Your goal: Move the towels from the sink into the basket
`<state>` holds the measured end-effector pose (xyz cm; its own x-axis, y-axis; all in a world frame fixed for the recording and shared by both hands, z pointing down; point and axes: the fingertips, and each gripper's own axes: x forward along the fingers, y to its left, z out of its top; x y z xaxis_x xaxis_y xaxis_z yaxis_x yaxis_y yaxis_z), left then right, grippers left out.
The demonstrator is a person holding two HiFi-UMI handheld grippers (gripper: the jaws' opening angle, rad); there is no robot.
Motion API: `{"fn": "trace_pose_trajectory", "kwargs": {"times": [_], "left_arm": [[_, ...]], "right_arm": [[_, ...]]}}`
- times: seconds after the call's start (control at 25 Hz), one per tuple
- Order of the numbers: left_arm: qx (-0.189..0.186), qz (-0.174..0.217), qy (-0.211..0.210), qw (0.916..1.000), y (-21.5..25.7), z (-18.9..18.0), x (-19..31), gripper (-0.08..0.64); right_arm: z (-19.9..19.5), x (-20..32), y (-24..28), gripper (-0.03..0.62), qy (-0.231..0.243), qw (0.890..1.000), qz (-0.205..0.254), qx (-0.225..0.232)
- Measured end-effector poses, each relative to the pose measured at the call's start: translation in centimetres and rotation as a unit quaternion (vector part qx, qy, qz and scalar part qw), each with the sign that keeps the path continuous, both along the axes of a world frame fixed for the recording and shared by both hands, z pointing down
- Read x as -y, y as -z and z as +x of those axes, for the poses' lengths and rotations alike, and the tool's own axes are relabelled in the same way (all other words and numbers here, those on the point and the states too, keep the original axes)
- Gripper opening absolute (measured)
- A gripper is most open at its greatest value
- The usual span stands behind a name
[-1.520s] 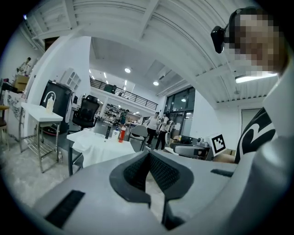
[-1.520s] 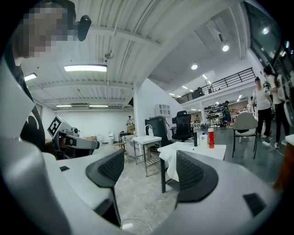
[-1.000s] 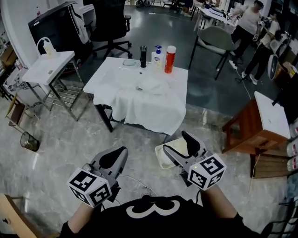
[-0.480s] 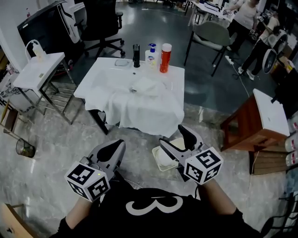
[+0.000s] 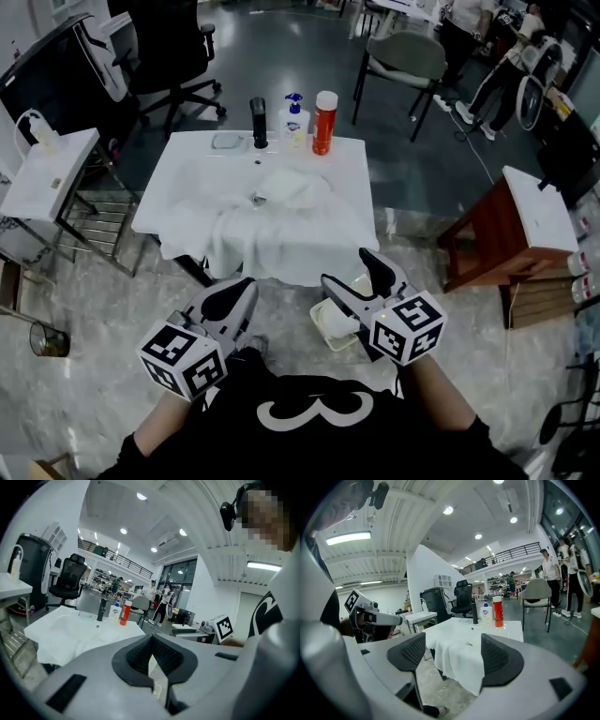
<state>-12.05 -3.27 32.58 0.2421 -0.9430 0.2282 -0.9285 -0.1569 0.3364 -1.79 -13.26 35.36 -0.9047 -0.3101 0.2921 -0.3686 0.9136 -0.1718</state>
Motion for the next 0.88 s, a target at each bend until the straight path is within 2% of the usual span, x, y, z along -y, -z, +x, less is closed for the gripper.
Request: {"fn": "trace_pose_trajectory", "kwargs": {"times": [0.4,0.88], "left_arm": [[-0.012,-0.032,-0.085,0.9958,-1.3,-8.3,6.6,0.005],[-0.020,-0.063,-0.158,0.9852,-5.6,-14.3,12.1,0.005]], "right_arm": [[-6.7,4.8,-2.6,0.363,-0.086,0.995,-0.016,-0.043],[-11.0,9.4,-9.1,0.403,-0.160,0.981,-0.025,-0.110]]}}
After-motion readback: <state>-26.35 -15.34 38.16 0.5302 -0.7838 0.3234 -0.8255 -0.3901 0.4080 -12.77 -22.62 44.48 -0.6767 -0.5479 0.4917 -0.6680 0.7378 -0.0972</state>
